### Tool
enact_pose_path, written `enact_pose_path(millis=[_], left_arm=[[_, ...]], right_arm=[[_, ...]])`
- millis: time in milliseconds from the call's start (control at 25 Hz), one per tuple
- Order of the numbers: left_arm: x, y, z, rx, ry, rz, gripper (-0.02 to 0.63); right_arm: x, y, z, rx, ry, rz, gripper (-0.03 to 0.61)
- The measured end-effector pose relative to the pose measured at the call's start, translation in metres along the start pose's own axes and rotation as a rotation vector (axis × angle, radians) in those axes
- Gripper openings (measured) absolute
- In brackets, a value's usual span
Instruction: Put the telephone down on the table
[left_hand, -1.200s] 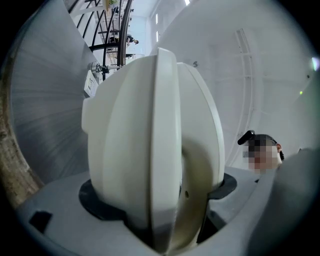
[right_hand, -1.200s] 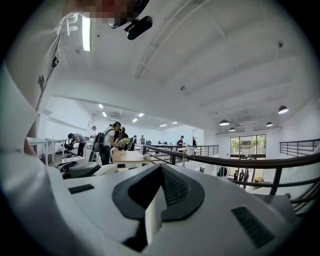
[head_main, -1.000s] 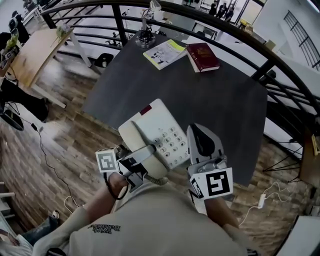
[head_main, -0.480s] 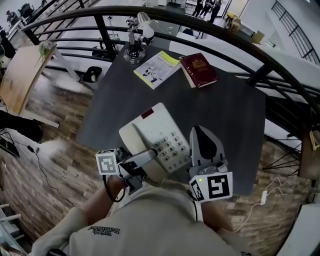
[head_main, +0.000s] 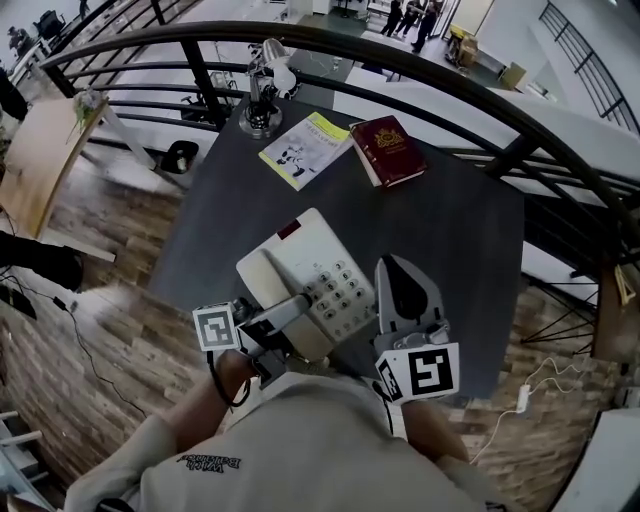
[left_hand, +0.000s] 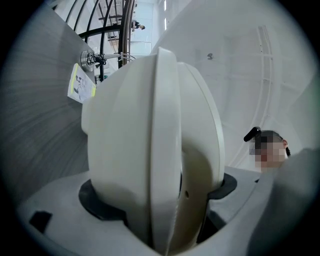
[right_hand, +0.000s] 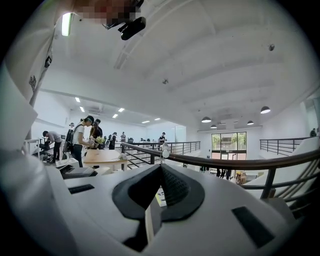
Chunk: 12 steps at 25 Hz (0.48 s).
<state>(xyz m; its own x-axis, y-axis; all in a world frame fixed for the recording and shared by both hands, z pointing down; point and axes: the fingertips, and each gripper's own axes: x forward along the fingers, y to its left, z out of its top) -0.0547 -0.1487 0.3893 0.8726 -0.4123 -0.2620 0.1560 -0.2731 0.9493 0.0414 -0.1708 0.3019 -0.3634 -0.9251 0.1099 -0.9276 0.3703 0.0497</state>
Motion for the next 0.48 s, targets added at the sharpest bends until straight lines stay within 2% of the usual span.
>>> enact_pose_path(millis=[160, 280, 480], left_arm=[[0.004, 0.007, -0.006, 0.014, -0.009, 0.031, 0.46], [0.007, 0.016, -0.009, -0.006, -0.026, 0.048, 0.46], [0.015, 0.039, -0.002, -0.003, -0.039, 0.102, 0.46]], right_arm=[[-0.002, -0.007, -0.008, -0.002, 0.019, 0.02, 0.002], [-0.001, -0.013, -0.017, -0.005, 0.034, 0.024, 0.002], [0.013, -0.027, -0.031, -0.002, 0.053, 0.028, 0.002]])
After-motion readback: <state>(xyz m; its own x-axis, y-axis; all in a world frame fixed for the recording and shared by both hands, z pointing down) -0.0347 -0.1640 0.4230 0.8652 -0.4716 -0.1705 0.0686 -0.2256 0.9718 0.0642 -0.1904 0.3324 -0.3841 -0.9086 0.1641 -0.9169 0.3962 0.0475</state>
